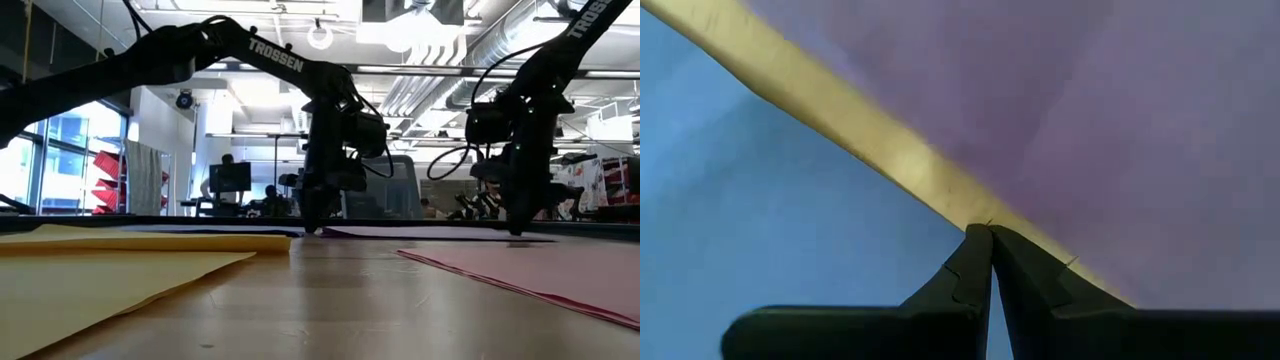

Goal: Organize paper
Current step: Adjust the violet paper and blue paper

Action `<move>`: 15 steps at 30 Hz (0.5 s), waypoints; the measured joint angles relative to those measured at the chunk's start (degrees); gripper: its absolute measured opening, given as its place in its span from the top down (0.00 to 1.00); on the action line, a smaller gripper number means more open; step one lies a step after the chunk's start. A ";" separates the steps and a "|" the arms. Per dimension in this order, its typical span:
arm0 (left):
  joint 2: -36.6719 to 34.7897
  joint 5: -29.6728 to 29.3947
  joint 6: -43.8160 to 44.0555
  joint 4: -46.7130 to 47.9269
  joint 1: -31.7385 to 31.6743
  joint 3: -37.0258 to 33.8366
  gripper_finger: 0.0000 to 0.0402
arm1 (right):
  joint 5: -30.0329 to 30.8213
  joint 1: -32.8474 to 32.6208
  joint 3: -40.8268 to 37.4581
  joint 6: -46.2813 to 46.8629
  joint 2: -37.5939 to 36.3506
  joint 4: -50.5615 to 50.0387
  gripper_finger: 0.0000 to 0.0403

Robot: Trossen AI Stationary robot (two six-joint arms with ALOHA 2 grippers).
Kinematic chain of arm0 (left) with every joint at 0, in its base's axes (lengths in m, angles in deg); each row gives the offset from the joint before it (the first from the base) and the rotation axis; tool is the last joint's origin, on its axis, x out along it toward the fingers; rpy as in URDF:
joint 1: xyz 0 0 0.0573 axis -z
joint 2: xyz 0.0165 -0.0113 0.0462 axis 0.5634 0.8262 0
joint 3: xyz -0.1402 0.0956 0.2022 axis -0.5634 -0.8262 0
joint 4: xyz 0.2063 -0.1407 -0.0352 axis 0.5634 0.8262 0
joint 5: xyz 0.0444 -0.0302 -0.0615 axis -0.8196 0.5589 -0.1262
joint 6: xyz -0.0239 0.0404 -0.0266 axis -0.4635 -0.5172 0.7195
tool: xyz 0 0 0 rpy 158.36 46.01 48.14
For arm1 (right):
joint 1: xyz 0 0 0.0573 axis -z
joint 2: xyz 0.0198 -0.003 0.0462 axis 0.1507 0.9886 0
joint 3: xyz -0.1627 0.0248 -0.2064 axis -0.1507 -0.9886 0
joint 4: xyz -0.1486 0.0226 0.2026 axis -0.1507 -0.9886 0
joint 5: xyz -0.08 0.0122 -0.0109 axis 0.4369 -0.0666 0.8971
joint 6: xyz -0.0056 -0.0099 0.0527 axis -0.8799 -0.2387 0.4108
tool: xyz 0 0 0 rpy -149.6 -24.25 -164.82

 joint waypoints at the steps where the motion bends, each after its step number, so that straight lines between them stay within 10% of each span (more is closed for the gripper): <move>1: 0.00 0.03 0.00 -0.01 0.01 0.00 1.00 | 0.19 0.00 0.00 -0.03 0.00 -0.22 1.00; 15: -0.15 3.49 1.83 -3.16 0.96 0.96 1.00 | 2.37 2.38 1.49 -2.01 -0.02 -4.60 1.00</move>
